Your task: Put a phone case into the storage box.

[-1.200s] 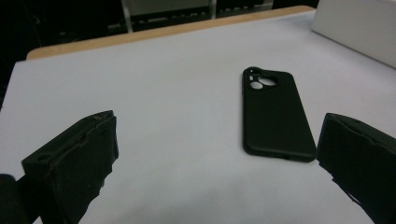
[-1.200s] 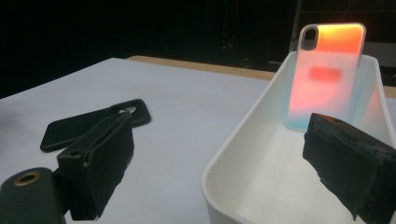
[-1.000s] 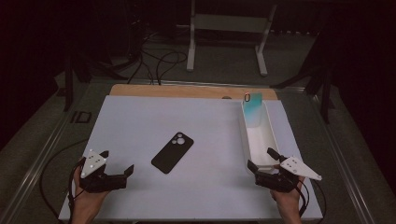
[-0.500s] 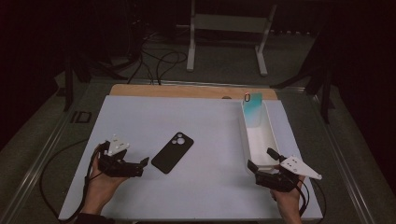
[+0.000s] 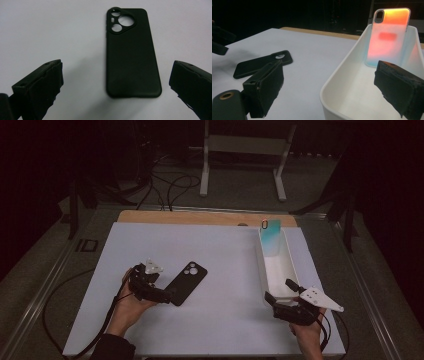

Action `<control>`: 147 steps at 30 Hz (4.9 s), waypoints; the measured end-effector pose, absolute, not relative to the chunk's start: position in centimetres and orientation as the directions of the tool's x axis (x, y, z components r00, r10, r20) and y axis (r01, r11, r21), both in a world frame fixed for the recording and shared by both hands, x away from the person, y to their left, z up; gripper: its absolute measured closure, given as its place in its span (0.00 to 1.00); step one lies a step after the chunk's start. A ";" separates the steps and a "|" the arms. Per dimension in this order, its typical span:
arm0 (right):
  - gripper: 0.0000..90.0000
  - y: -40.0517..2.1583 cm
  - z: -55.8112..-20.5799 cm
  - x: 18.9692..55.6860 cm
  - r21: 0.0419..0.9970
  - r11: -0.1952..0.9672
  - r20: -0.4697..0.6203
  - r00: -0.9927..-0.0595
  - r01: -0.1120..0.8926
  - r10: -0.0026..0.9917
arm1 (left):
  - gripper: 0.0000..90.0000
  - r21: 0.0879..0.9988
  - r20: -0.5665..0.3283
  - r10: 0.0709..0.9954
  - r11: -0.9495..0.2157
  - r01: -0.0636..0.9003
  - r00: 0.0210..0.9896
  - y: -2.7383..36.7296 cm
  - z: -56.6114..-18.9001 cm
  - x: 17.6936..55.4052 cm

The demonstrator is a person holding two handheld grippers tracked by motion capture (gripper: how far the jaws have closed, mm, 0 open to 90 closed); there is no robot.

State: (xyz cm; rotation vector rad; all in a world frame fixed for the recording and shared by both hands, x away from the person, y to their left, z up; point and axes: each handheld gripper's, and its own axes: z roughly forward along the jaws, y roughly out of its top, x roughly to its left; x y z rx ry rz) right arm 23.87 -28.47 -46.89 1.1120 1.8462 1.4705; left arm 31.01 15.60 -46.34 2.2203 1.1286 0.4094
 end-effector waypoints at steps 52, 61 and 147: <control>0.10 -28.1 -46.5 24.0 0.946 0.089 0.100 -0.541 0.312 0.835 | 0.17 0.450 -0.024 0.770 -0.561 0.695 0.637 10.7 -50.8 34.3; 0.10 -28.2 -46.4 24.3 0.936 0.090 0.118 -0.544 0.341 0.831 | 0.17 0.508 -0.018 0.771 -0.541 0.670 0.637 10.8 -49.6 33.8; 0.95 -19.2 -40.6 28.6 0.847 0.100 0.401 -0.751 0.522 0.525 | 0.18 0.772 -0.030 0.506 -0.537 0.341 0.862 5.0 -41.8 28.5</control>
